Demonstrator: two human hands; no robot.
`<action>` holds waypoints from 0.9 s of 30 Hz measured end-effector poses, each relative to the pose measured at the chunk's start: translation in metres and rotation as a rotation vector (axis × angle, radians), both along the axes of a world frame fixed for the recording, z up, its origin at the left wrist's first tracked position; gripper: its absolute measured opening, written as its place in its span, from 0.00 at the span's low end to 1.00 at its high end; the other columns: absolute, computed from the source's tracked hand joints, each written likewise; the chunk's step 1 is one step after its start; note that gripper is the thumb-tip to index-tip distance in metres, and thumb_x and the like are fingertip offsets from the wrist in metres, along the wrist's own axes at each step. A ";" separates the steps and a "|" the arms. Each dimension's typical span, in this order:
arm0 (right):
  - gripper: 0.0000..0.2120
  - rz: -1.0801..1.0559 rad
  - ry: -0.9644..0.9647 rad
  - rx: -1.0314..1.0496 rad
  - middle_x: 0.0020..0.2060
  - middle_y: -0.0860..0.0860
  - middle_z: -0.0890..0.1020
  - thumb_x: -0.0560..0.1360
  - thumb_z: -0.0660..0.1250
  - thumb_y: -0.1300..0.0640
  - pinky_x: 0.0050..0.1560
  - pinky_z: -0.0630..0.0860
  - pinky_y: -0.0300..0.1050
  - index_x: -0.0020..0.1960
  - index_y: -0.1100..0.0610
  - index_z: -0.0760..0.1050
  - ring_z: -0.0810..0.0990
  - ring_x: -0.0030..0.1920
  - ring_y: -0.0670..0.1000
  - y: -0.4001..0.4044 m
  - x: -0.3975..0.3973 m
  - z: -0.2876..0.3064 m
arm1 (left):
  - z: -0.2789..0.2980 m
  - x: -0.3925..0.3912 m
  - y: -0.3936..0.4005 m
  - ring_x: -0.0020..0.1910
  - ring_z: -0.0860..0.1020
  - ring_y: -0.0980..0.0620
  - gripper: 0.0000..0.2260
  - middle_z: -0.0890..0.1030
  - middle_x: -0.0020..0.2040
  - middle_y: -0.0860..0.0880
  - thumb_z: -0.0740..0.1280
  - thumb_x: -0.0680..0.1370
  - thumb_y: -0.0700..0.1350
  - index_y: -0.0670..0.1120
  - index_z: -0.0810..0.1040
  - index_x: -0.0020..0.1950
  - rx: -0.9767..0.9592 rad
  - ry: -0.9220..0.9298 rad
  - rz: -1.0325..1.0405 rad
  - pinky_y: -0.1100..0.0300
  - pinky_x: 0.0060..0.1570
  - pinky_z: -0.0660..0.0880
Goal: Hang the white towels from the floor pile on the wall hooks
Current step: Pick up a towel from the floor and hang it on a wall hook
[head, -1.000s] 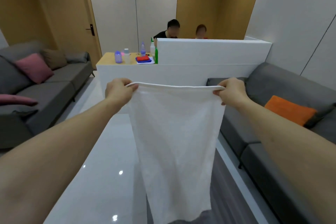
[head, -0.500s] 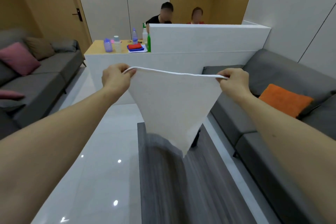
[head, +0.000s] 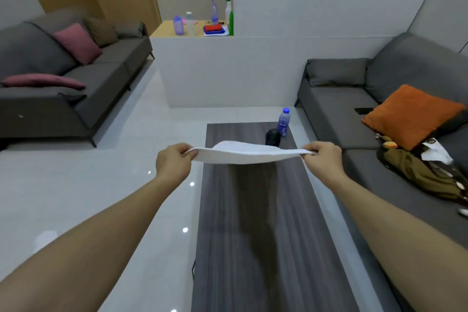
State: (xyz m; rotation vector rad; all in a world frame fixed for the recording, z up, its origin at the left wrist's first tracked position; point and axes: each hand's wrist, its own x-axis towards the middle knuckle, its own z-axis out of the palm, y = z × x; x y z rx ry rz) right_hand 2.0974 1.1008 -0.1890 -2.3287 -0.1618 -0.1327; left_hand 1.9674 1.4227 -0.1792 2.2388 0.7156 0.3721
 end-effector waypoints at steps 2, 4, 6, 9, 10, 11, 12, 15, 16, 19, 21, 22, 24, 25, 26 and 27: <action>0.09 0.002 0.056 -0.031 0.37 0.54 0.85 0.72 0.68 0.65 0.42 0.79 0.49 0.46 0.59 0.86 0.82 0.39 0.54 -0.015 -0.035 -0.028 | -0.028 -0.033 -0.013 0.43 0.79 0.46 0.06 0.81 0.40 0.50 0.67 0.79 0.48 0.50 0.84 0.48 -0.017 0.066 -0.016 0.55 0.44 0.76; 0.10 0.000 0.131 -0.064 0.37 0.54 0.84 0.72 0.67 0.66 0.41 0.78 0.47 0.46 0.59 0.86 0.81 0.40 0.53 -0.029 -0.076 -0.054 | -0.055 -0.066 -0.023 0.44 0.79 0.47 0.08 0.82 0.42 0.49 0.67 0.79 0.48 0.48 0.84 0.50 -0.029 0.125 -0.041 0.56 0.44 0.76; 0.10 -0.035 0.202 -0.064 0.37 0.53 0.84 0.73 0.66 0.66 0.39 0.75 0.44 0.47 0.58 0.86 0.81 0.39 0.52 -0.042 -0.121 -0.078 | -0.079 -0.099 -0.031 0.44 0.78 0.47 0.08 0.82 0.44 0.48 0.67 0.80 0.48 0.47 0.84 0.52 -0.039 0.174 -0.081 0.56 0.43 0.75; 0.08 -0.087 0.292 -0.076 0.36 0.52 0.84 0.73 0.67 0.65 0.37 0.76 0.43 0.45 0.57 0.85 0.81 0.38 0.50 -0.058 -0.194 -0.112 | -0.114 -0.155 -0.041 0.44 0.78 0.48 0.09 0.82 0.45 0.47 0.66 0.80 0.49 0.47 0.84 0.53 -0.041 0.262 -0.135 0.56 0.42 0.74; 0.08 -0.090 0.321 -0.096 0.36 0.52 0.84 0.73 0.67 0.64 0.36 0.77 0.44 0.45 0.57 0.85 0.81 0.38 0.50 -0.063 -0.218 -0.123 | -0.126 -0.176 -0.045 0.44 0.77 0.49 0.09 0.82 0.45 0.48 0.66 0.80 0.49 0.47 0.84 0.54 -0.043 0.298 -0.153 0.57 0.42 0.73; 0.08 -0.089 0.350 -0.117 0.35 0.51 0.84 0.73 0.67 0.64 0.36 0.77 0.45 0.44 0.56 0.85 0.82 0.38 0.50 -0.068 -0.241 -0.133 | -0.137 -0.196 -0.048 0.45 0.77 0.49 0.10 0.82 0.45 0.48 0.66 0.80 0.49 0.47 0.84 0.54 -0.045 0.333 -0.175 0.58 0.42 0.71; 0.09 -0.084 0.377 -0.133 0.36 0.51 0.84 0.73 0.68 0.64 0.37 0.77 0.44 0.45 0.56 0.85 0.82 0.39 0.50 -0.073 -0.263 -0.142 | -0.148 -0.216 -0.051 0.46 0.77 0.49 0.10 0.82 0.46 0.48 0.66 0.80 0.49 0.46 0.84 0.55 -0.044 0.367 -0.200 0.58 0.43 0.71; 0.08 -0.057 0.466 -0.188 0.40 0.53 0.85 0.74 0.68 0.64 0.44 0.78 0.43 0.48 0.57 0.86 0.83 0.44 0.52 -0.082 -0.316 -0.166 | -0.177 -0.263 -0.056 0.48 0.78 0.47 0.10 0.82 0.47 0.47 0.66 0.80 0.50 0.47 0.84 0.53 -0.050 0.444 -0.238 0.56 0.47 0.74; 0.08 -0.060 0.490 -0.206 0.41 0.54 0.86 0.75 0.67 0.63 0.46 0.78 0.45 0.48 0.57 0.86 0.82 0.45 0.53 -0.084 -0.330 -0.172 | -0.184 -0.274 -0.057 0.49 0.78 0.46 0.10 0.82 0.46 0.48 0.66 0.80 0.51 0.48 0.84 0.52 -0.057 0.461 -0.249 0.56 0.48 0.75; 0.08 -0.113 0.526 -0.207 0.41 0.53 0.85 0.76 0.67 0.60 0.49 0.80 0.49 0.48 0.56 0.86 0.82 0.46 0.54 -0.092 -0.356 -0.189 | -0.202 -0.293 -0.060 0.48 0.78 0.48 0.10 0.83 0.44 0.50 0.67 0.79 0.52 0.49 0.85 0.50 -0.087 0.492 -0.260 0.58 0.47 0.74; 0.07 -0.142 0.526 -0.184 0.39 0.51 0.85 0.76 0.68 0.60 0.48 0.78 0.47 0.47 0.55 0.85 0.81 0.45 0.53 -0.095 -0.361 -0.196 | -0.208 -0.294 -0.062 0.47 0.78 0.50 0.09 0.84 0.43 0.51 0.68 0.78 0.52 0.49 0.85 0.49 -0.086 0.489 -0.258 0.58 0.46 0.73; 0.06 -0.150 0.532 -0.175 0.38 0.50 0.84 0.75 0.69 0.60 0.47 0.77 0.46 0.45 0.55 0.85 0.81 0.45 0.53 -0.096 -0.359 -0.198 | -0.210 -0.291 -0.062 0.47 0.79 0.50 0.09 0.84 0.43 0.52 0.69 0.77 0.52 0.49 0.85 0.48 -0.076 0.485 -0.249 0.58 0.46 0.73; 0.04 -0.179 0.551 -0.156 0.37 0.49 0.83 0.75 0.70 0.59 0.47 0.77 0.46 0.43 0.53 0.83 0.81 0.45 0.52 -0.096 -0.348 -0.199 | -0.212 -0.277 -0.061 0.46 0.79 0.50 0.07 0.83 0.42 0.52 0.71 0.75 0.53 0.50 0.84 0.46 -0.061 0.475 -0.220 0.58 0.46 0.72; 0.03 -0.189 0.553 -0.149 0.37 0.49 0.83 0.74 0.71 0.59 0.48 0.77 0.46 0.43 0.54 0.82 0.81 0.45 0.52 -0.095 -0.338 -0.199 | -0.213 -0.267 -0.059 0.46 0.78 0.50 0.07 0.83 0.42 0.52 0.72 0.74 0.53 0.50 0.84 0.45 -0.055 0.470 -0.206 0.58 0.45 0.72; 0.03 -0.187 0.549 -0.142 0.37 0.50 0.83 0.75 0.71 0.60 0.49 0.77 0.47 0.44 0.55 0.83 0.81 0.45 0.53 -0.095 -0.326 -0.199 | -0.214 -0.254 -0.057 0.45 0.78 0.50 0.07 0.83 0.42 0.52 0.73 0.74 0.53 0.50 0.83 0.45 -0.048 0.467 -0.195 0.58 0.45 0.71; 0.03 -0.180 0.544 -0.132 0.37 0.50 0.83 0.75 0.70 0.60 0.50 0.78 0.49 0.46 0.57 0.83 0.82 0.45 0.53 -0.093 -0.312 -0.200 | -0.215 -0.240 -0.055 0.45 0.77 0.50 0.07 0.83 0.43 0.51 0.72 0.75 0.52 0.50 0.83 0.46 -0.040 0.465 -0.187 0.58 0.45 0.71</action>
